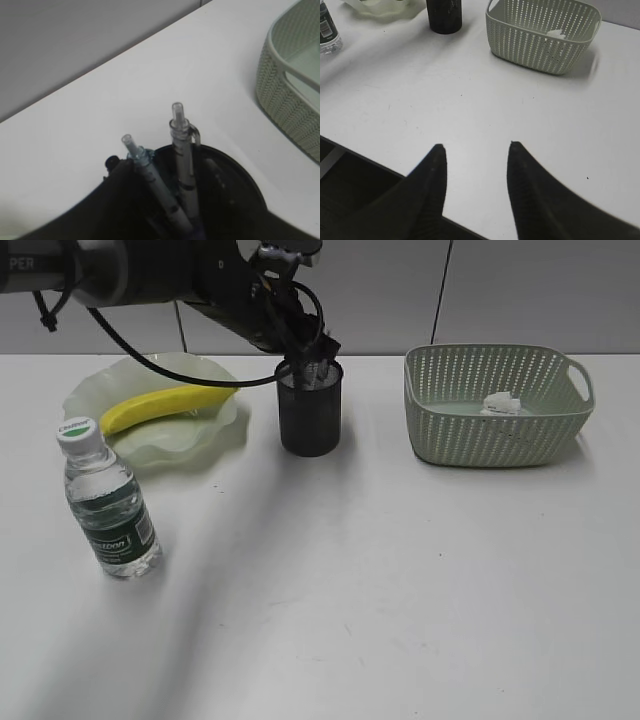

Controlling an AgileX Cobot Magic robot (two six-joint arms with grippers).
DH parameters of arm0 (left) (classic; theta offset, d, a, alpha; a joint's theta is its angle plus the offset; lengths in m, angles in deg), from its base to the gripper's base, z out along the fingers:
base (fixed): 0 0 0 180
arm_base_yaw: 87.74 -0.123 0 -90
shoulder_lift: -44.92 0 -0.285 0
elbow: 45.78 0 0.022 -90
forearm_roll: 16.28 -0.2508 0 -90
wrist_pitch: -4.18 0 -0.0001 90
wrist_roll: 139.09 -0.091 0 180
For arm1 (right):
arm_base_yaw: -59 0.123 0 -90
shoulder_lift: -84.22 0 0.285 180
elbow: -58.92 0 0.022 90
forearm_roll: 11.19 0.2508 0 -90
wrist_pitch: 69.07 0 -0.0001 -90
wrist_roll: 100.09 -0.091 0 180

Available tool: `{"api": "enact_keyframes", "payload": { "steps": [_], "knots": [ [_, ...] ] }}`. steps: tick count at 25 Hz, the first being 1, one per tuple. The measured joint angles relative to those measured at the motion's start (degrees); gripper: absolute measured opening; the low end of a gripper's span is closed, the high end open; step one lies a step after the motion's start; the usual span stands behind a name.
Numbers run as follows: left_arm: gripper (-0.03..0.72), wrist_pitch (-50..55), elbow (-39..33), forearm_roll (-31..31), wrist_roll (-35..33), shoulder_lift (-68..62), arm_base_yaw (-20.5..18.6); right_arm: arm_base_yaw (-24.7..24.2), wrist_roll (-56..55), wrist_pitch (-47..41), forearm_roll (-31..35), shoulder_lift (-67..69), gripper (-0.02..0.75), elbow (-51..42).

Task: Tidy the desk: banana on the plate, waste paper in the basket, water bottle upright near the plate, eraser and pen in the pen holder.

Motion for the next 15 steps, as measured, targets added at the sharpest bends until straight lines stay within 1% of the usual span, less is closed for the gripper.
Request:
{"api": "enact_keyframes", "payload": {
  "steps": [3,8,11,13,15],
  "knots": [
    [0.350,-0.20,0.00,-0.89,0.00,0.56,0.00,0.00,0.00,0.00,0.00,0.00,0.331,0.00],
    [0.362,1.74,0.00,-1.61,0.00,4.92,-0.35,0.00,0.00,0.00,0.00,0.00,0.331,0.00],
    [0.361,9.66,0.00,-3.20,0.00,10.08,-0.54,0.00,0.00,0.00,0.00,0.00,0.331,0.00],
    [0.359,17.86,0.00,-4.32,0.00,14.69,-0.71,0.00,0.00,0.00,0.00,0.00,0.331,0.00],
    [0.335,25.58,0.00,-4.66,0.00,19.30,-0.99,0.00,0.00,0.00,0.00,0.00,0.331,0.00]
  ]
}}
